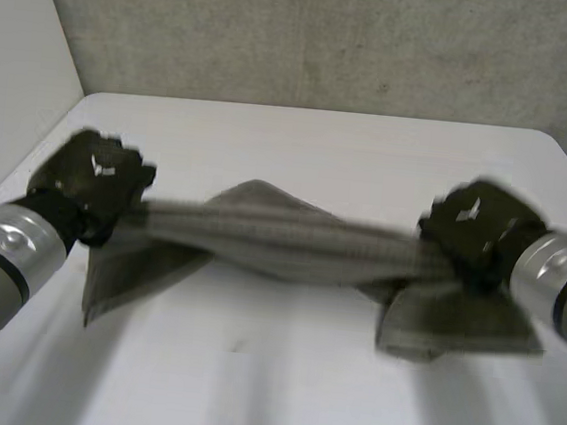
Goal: Fold the laundry
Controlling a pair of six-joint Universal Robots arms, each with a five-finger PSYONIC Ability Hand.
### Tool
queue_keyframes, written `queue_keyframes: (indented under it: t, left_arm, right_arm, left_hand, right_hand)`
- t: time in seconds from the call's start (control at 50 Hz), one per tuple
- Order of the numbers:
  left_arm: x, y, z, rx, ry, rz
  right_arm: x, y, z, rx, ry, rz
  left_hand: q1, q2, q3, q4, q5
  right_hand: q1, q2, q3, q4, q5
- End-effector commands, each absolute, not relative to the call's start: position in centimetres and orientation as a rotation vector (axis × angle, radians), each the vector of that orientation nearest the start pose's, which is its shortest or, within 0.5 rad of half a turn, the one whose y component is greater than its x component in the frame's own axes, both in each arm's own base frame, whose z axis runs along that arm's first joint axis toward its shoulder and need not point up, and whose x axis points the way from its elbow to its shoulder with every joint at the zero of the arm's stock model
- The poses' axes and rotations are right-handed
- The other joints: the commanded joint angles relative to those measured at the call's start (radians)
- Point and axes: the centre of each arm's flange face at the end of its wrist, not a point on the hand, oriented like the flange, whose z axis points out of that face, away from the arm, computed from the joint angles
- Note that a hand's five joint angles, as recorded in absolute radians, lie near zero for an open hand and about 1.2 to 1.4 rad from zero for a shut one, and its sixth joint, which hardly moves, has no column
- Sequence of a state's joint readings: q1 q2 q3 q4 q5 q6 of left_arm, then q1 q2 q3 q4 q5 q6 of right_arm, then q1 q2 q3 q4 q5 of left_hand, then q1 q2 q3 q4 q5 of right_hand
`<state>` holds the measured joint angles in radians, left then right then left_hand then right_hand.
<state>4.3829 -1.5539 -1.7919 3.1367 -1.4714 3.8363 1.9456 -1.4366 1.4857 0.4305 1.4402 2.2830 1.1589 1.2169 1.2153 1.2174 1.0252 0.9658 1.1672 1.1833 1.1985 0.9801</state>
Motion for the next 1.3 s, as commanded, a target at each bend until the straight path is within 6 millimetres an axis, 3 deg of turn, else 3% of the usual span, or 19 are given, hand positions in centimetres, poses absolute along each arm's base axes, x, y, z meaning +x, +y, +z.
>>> queue_keyframes:
  t: [0.02,0.16,0.26,0.3,0.32,0.36,0.38,0.46,0.5,0.58,0.64,0.68,0.7,0.74,0.8,0.94,1.06,1.18,1.3]
  left_arm:
    - [-22.4,-23.0,19.2,1.332,2.223,-1.561]
    - [-24.2,-27.3,18.9,1.357,2.125,-1.615]
    - [-26.6,-32.2,23.7,1.216,1.845,-1.952]
    - [-28.4,-34.5,29.6,1.057,1.542,-2.243]
    - [-28.4,-34.5,29.6,1.056,1.541,-2.244]
    - [-29.3,-35.4,36.2,0.848,1.197,-2.506]
    - [-29.3,-35.4,36.2,0.847,1.196,-2.507]
    - [-29.2,-34.6,43.3,0.581,0.78,-2.743]
    - [-29.1,-34.3,43.8,0.564,0.75,-2.763]
    - [-28.8,-34.5,42.1,0.615,0.862,-2.73]
    - [-28.3,-34.7,38.4,0.717,1.068,-2.64]
    - [-27.7,-34.4,33.8,0.824,1.279,-2.527]
    - [-27.7,-34.4,33.8,0.824,1.28,-2.527]
    - [-26.6,-33.6,28.1,0.924,1.486,-2.384]
    - [-25.9,-33.0,25.5,0.971,1.571,-2.318]
    - [-25.3,-29.8,15.3,1.239,1.827,-2.134]
    - [-24.9,-28.7,12.9,1.302,1.861,-2.041]
    - [-24.6,-28.0,13.5,1.311,1.837,-2.034]
    - [-24.1,-27.7,14.4,1.292,1.825,-2.044]
  right_arm:
    - [24.3,-21.5,20.5,-1.935,2.272,-1.29]
    - [25.8,-25.2,20.6,-1.937,2.237,-1.416]
    - [27.6,-29.5,25.7,-1.723,2.115,-1.895]
    - [28.5,-32.1,30.6,-1.456,1.943,-2.277]
    - [28.5,-32.1,30.6,-1.454,1.942,-2.279]
    - [28.7,-33.6,35.8,-1.152,1.71,-2.649]
    - [28.7,-33.6,35.9,-1.15,1.709,-2.651]
    - [28.0,-33.6,40.9,-0.833,1.357,-3.027]
    - [27.9,-33.5,41.3,-0.793,1.294,-3.075]
    - [28.0,-32.9,39.4,-0.921,1.361,-3.012]
    - [28.0,-32.9,38.1,-0.979,1.415,-2.954]
    - [28.2,-32.3,34.1,-1.159,1.542,-2.765]
    - [28.2,-32.3,34.1,-1.16,1.542,-2.764]
    - [28.4,-31.1,29.7,-1.335,1.641,-2.536]
    - [28.5,-30.4,27.4,-1.412,1.688,-2.409]
    - [28.0,-28.4,17.3,-1.606,1.915,-1.962]
    - [27.3,-27.9,14.5,-1.621,2.077,-1.787]
    - [26.7,-27.3,14.4,-1.574,2.16,-1.684]
    - [25.0,-28.0,15.8,-1.271,2.277,-1.657]
  left_hand:
    - [0.237,0.179,0.181,0.179,0.196]
    - [0.237,0.179,0.181,0.179,0.196]
    - [0.237,0.179,0.181,0.179,0.196]
    - [0.237,0.179,0.181,0.179,0.196]
    - [0.237,0.179,0.181,0.179,0.196]
    - [0.237,0.179,0.181,0.179,0.196]
    - [0.237,0.179,0.181,0.179,0.196]
    - [0.237,0.179,0.181,0.179,0.196]
    - [0.237,0.179,0.181,0.179,0.196]
    - [0.237,0.179,0.181,0.179,0.196]
    - [0.237,0.179,0.181,0.179,0.196]
    - [0.237,0.179,0.181,0.179,0.196]
    - [0.237,0.179,0.181,0.179,0.196]
    - [0.237,0.179,0.181,0.179,0.196]
    - [0.237,0.179,0.181,0.179,0.196]
    - [0.237,0.179,0.181,0.179,0.196]
    - [0.237,0.179,0.181,0.179,0.196]
    - [0.237,0.179,0.181,0.179,0.196]
    - [0.237,0.179,0.181,0.179,0.196]
  right_hand:
    - [0.43,0.229,0.213,0.198,0.242]
    - [0.43,0.229,0.213,0.198,0.242]
    - [0.43,0.229,0.213,0.198,0.242]
    - [0.43,0.229,0.213,0.198,0.242]
    - [0.43,0.229,0.213,0.198,0.242]
    - [0.43,0.229,0.213,0.198,0.242]
    - [0.43,0.229,0.213,0.198,0.242]
    - [0.43,0.229,0.213,0.198,0.242]
    - [0.43,0.229,0.213,0.198,0.242]
    - [0.43,0.229,0.213,0.198,0.242]
    - [0.43,0.229,0.213,0.198,0.242]
    - [0.43,0.229,0.213,0.198,0.242]
    - [0.43,0.229,0.213,0.198,0.242]
    - [0.43,0.229,0.213,0.198,0.242]
    - [0.43,0.229,0.213,0.198,0.242]
    - [0.43,0.229,0.213,0.198,0.242]
    - [0.43,0.229,0.213,0.198,0.242]
    - [0.43,0.229,0.213,0.198,0.242]
    - [-0.187,-0.388,-0.405,-0.42,-0.376]
